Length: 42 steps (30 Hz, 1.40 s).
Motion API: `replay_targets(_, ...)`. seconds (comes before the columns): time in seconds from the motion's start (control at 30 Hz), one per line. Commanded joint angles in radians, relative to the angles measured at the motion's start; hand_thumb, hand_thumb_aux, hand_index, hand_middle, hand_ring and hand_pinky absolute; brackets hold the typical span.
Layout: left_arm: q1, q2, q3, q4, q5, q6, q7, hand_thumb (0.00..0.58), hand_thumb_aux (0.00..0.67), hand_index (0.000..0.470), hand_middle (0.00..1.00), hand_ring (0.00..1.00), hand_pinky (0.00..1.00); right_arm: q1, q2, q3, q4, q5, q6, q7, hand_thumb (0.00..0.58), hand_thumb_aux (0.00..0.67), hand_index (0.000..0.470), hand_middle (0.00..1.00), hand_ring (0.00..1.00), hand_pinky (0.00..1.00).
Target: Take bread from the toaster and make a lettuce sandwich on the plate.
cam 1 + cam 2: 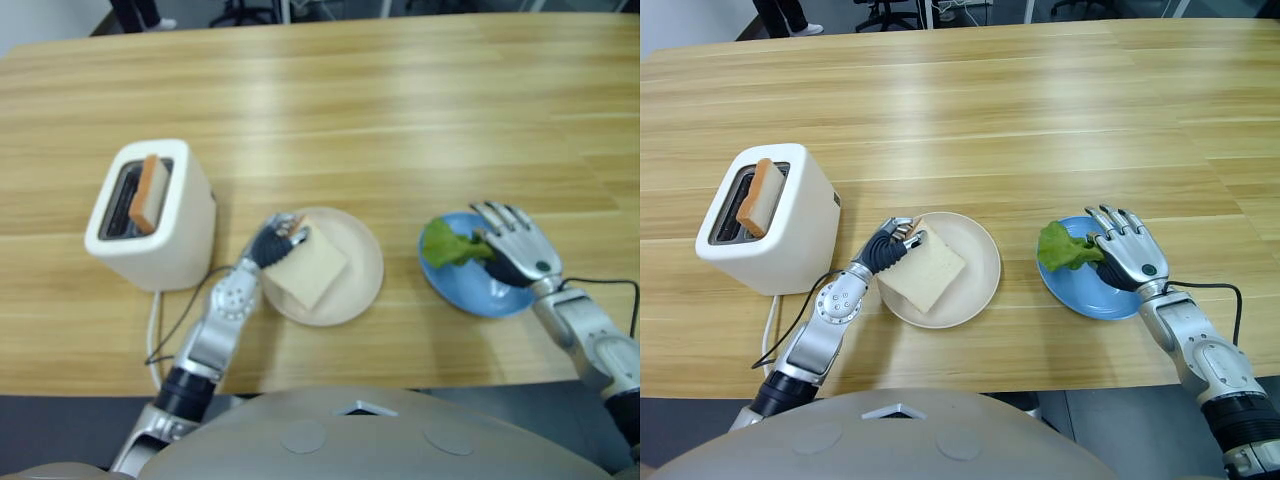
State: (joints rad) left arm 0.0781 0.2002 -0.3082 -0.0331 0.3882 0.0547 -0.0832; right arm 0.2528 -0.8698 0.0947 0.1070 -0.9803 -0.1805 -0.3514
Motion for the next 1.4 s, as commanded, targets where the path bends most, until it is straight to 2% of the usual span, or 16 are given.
replay_targets(0.03,-0.019,0.035,-0.032,0.096,0.052,0.001,-0.011,0.580,0.670,0.460,1.00,1.00,1.00,0.012,-0.006,0.007,0.014,0.028,-0.017,0.034,0.580,0.670,0.460,0.00,0.00,0.00)
replay_targets(0.23,-0.019,0.087,-0.130,0.148,0.175,0.028,-0.033,0.580,0.670,0.460,1.00,1.00,1.00,0.025,-0.011,-0.039,-0.052,0.066,-0.030,0.022,0.580,0.670,0.460,0.00,0.00,0.00)
replay_targets(0.27,-0.026,0.089,-0.137,0.141,0.210,0.031,-0.007,0.000,0.000,0.000,0.37,0.37,0.37,0.026,-0.009,-0.047,-0.065,0.068,-0.034,0.016,0.580,0.670,0.460,0.00,0.00,0.00)
replay_targets(0.3,-0.036,0.097,-0.150,0.129,0.248,0.018,0.016,0.000,0.000,0.000,0.00,0.00,0.00,0.028,-0.008,-0.056,-0.078,0.073,-0.038,0.011,0.580,0.670,0.460,0.00,0.00,0.00)
replay_targets(0.57,-0.065,0.085,-0.142,-0.062,0.314,-0.221,0.220,0.000,0.000,0.000,0.00,0.00,0.00,0.028,0.001,-0.112,-0.139,0.090,-0.054,0.002,0.580,0.670,0.460,0.00,0.00,0.00)
replay_targets(0.7,-0.072,0.076,-0.139,-0.103,0.354,-0.287,0.292,0.000,0.000,0.000,0.00,0.00,0.00,0.020,0.021,-0.109,-0.185,0.093,-0.067,0.003,0.580,0.670,0.460,0.00,0.00,0.00)
replay_targets(0.8,-0.060,0.079,-0.087,-0.189,0.402,-0.304,0.366,0.000,0.000,0.000,0.00,0.00,0.00,0.013,0.049,-0.096,-0.245,0.094,-0.078,0.017,0.580,0.670,0.460,0.00,0.00,0.00)
replay_targets(0.93,-0.005,0.092,0.047,-0.404,0.483,-0.251,0.397,0.000,0.000,0.000,0.00,0.00,0.00,-0.020,0.112,-0.043,-0.329,0.084,-0.095,0.062,0.580,0.670,0.460,0.00,0.00,0.00)
replay_targets(1.1,0.110,0.118,0.311,-0.608,0.491,-0.161,0.352,0.000,0.000,0.000,0.00,0.00,0.00,-0.074,0.217,0.061,-0.374,0.060,-0.113,0.119,0.580,0.670,0.460,0.00,0.00,0.00)
replay_targets(1.27,0.211,0.169,0.532,-0.617,0.481,-0.095,0.288,0.000,0.000,0.000,0.00,0.00,0.00,-0.112,0.311,0.161,-0.353,0.028,-0.121,0.146,0.580,0.670,0.460,0.00,0.00,0.00)
replay_targets(1.4,0.250,0.196,0.623,-0.564,0.487,-0.041,0.233,0.000,0.000,0.000,0.00,0.00,0.00,-0.125,0.362,0.236,-0.304,-0.002,-0.133,0.146,0.580,0.670,0.460,0.00,0.00,0.00)
